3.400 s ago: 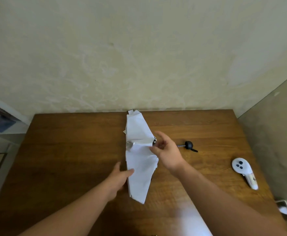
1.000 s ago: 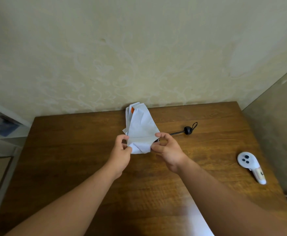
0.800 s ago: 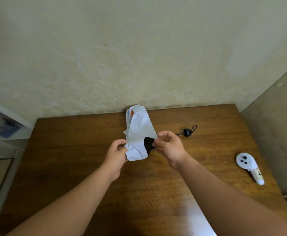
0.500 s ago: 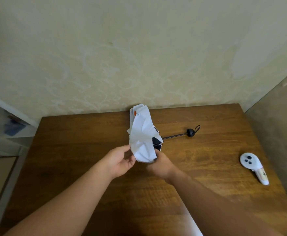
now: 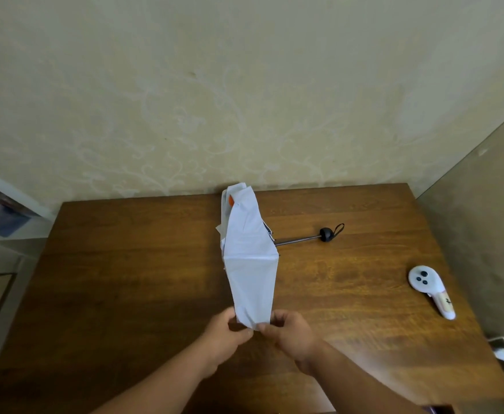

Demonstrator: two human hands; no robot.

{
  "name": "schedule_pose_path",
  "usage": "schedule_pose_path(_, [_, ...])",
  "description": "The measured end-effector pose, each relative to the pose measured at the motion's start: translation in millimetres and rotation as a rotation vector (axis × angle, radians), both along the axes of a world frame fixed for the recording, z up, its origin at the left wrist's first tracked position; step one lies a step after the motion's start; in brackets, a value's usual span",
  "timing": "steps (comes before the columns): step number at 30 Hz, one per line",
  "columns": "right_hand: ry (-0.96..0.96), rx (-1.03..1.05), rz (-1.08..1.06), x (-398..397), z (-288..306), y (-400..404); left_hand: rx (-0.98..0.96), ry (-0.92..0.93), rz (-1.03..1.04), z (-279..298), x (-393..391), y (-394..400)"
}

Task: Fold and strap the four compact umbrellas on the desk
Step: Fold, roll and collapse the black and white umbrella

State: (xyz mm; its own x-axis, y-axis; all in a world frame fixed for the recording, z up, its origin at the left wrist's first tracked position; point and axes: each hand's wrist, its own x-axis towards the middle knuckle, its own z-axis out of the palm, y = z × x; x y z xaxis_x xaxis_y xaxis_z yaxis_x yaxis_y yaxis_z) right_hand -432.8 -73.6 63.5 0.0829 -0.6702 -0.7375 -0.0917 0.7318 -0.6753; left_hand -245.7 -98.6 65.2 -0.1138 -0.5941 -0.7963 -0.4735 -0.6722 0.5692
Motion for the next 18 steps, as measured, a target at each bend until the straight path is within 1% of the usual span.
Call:
schedule_pose_path(3, [0.043,0.040,-0.028,2.5,-6.6,7.4,-0.024,0.006,0.057,-2.3,-4.6,9.6])
schedule_pose_path(5, [0.050,0.059,-0.051,0.1,-10.3,10.5,-0.017,-0.001,0.036,0.9,-4.3,14.1])
schedule_pose_path(9, [-0.021,0.070,-0.114,-3.6,-17.8,14.0,0.030,-0.004,-0.015,-2.2,2.7,18.6])
schedule_pose_path(12, [-0.040,0.029,-0.138,-1.3,-21.6,14.5,0.034,0.013,0.061,-7.2,4.9,19.8])
schedule_pose_path(15, [-0.033,-0.001,-0.156,-3.9,-24.2,13.2,-0.002,0.001,0.091,-10.9,5.7,23.1])
schedule_pose_path(18, [-0.042,0.020,-0.131,-14.6,-29.2,15.0,0.022,-0.007,0.148,-14.4,9.0,26.5])
